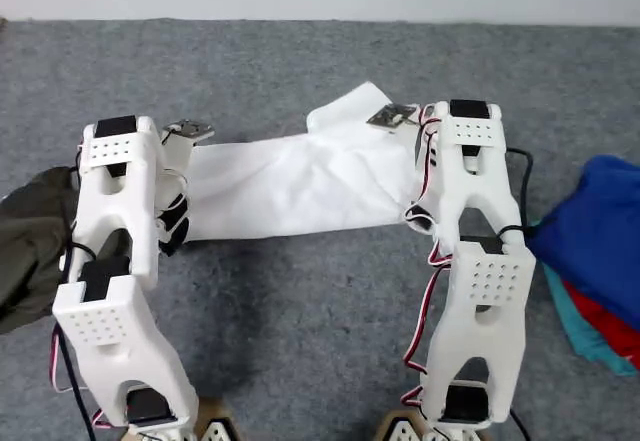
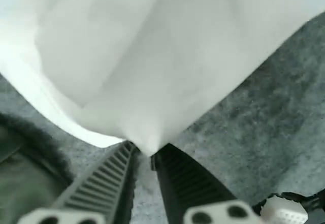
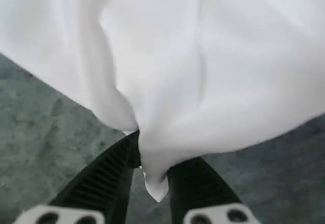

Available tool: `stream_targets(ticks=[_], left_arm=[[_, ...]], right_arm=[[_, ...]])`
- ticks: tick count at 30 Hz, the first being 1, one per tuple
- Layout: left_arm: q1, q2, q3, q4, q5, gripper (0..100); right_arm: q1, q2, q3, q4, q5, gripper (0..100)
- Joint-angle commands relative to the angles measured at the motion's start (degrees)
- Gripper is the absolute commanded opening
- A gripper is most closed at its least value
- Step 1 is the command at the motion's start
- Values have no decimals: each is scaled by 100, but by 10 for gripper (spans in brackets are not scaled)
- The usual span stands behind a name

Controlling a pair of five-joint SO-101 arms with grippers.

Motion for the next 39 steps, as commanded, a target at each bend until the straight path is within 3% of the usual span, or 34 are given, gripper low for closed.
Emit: stream_targets(ticks=[1, 9, 13, 16, 23, 28, 32, 36, 39], left_arm=[[-70, -413, 57, 202, -35, 13], [-870, -413, 778, 202, -1187, 13], [-1319, -413, 1033, 202, -1662, 13], [-1451, -422, 1086, 202, -1846, 13], [-1231, -1354, 2070, 202, -2119, 13], [-897, -2453, 2105, -9, -2013, 13], [-492, -2927, 1666, -176, -1495, 14], [0, -2699, 1490, -563, -1011, 32], [413, -2242, 1473, -738, -580, 112]], right_arm=[[119, -488, -9, 576, 114, 9], [1182, -945, 123, 971, 923, 9], [1675, -1147, 1169, 963, 1600, 9], [1745, -1525, 2127, 892, 1969, 9], [1604, -3240, 4035, 66, 2013, 9], [1446, -4567, 4563, -1059, 1732, 25], [1200, -5314, 4563, -1349, 1389, 173], [752, -5499, 4554, -1376, 1380, 300], [505, -5446, 4554, -1499, 1284, 314]])
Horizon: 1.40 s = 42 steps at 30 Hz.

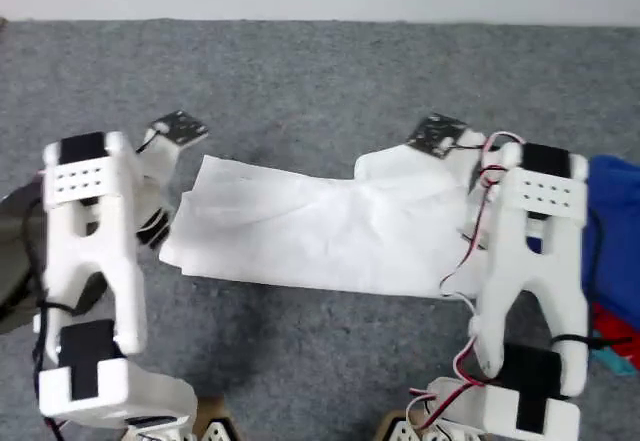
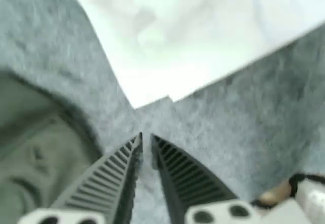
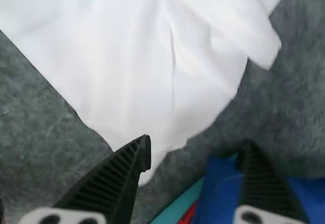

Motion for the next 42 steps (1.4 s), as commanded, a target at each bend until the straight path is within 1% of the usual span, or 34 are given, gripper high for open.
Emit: stream_targets(ticks=[1, 3, 5, 8, 10, 17, 19, 22, 26, 32, 37, 42], left_arm=[[510, 343, -198, -264, 589, 138], [668, 607, -295, -431, 897, 166], [721, 879, -558, -651, 1125, 166], [730, 1345, -1051, -967, 1292, 166], [703, 1723, -1481, -1020, 1319, 166], [774, 3042, -2607, -554, 1292, 156], [800, 3358, -2870, -527, 1284, 111], [809, 3657, -3398, -510, 1284, 9], [782, 3771, -4101, -229, 1292, 13], [809, 3798, -4998, 167, 1292, 13], [774, 3895, -5095, -79, 1292, 14], [765, 4193, -5130, 308, 1301, 15]], right_arm=[[-198, -180, -18, -242, -264, 314], [-180, -101, -79, -374, -484, 314], [-171, 31, -97, -453, -545, 314], [-189, 207, -167, -453, -563, 314], [-180, 295, -299, -435, -563, 314], [-180, 822, -835, -453, -571, 314], [-180, 1077, -1116, -453, -571, 314], [-180, 1446, -1530, -391, -580, 314], [-198, 1842, -1846, -391, -870, 314], [-347, 2536, -2391, -453, -888, 314], [-602, 3468, -3455, -391, -888, 313], [-945, 4435, -4659, 75, -888, 313]])
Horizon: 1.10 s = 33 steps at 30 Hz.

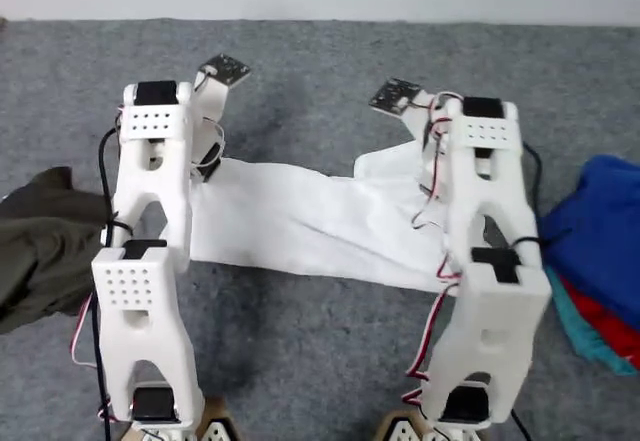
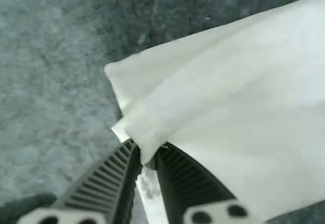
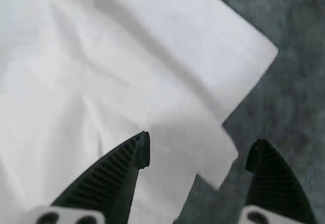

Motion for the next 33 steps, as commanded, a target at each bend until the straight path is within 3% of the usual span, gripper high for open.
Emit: stream_targets(ticks=[1, 6, 13, 19, 21, 27, 33], left_arm=[[-18, 9, -198, 334, 53, 15], [-18, -44, -198, 580, 62, 18], [-431, -387, -198, 545, 484, 100], [-835, -651, -198, 571, 492, 100], [-976, -862, -207, 519, 598, 100], [-1081, -1231, -207, 651, 686, 100], [-1169, -1354, 4, 651, 686, 100]], right_arm=[[-242, 497, -1090, 453, -53, 313], [-321, 1323, -2092, 1200, -53, 313], [-277, 1930, -3086, 1780, -26, 309], [-268, 2193, -3745, 1780, -62, 97], [-268, 2167, -4132, 1938, -62, 69], [-277, 2193, -4967, 2545, -62, 208], [-242, 2123, -4422, 2563, -62, 222]])
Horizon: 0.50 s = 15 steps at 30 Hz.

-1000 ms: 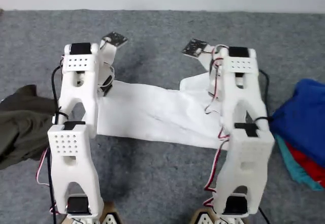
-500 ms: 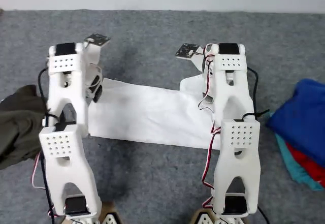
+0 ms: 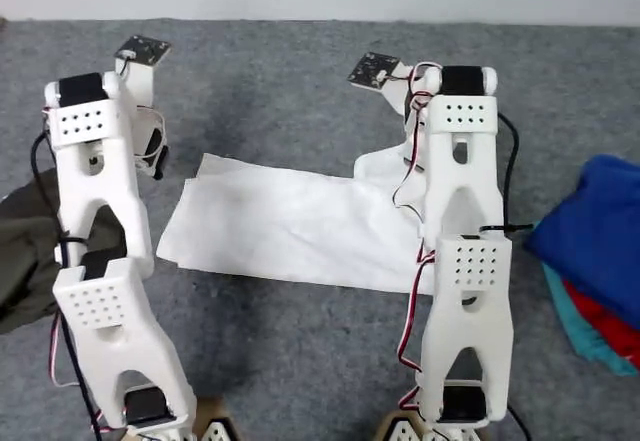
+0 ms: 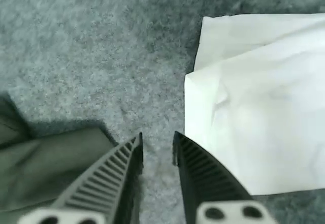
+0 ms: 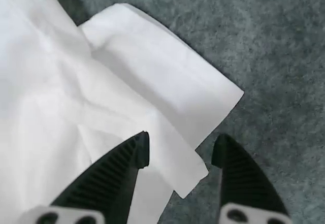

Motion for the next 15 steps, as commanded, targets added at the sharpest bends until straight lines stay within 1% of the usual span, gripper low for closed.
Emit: stream_targets(ticks=[1, 4, 9, 15], left_arm=[[-97, -422, -4, 193, 62, 100], [-97, -422, -4, 193, 53, 100], [-62, -378, 31, 193, 35, 100], [-97, -431, 593, 193, 35, 100]], right_arm=[[22, -154, 316, 259, -62, 222], [-31, -488, 1090, 259, -26, 222], [-462, -1446, 2110, 251, -26, 222], [-558, -2097, 3121, 224, -18, 222]])
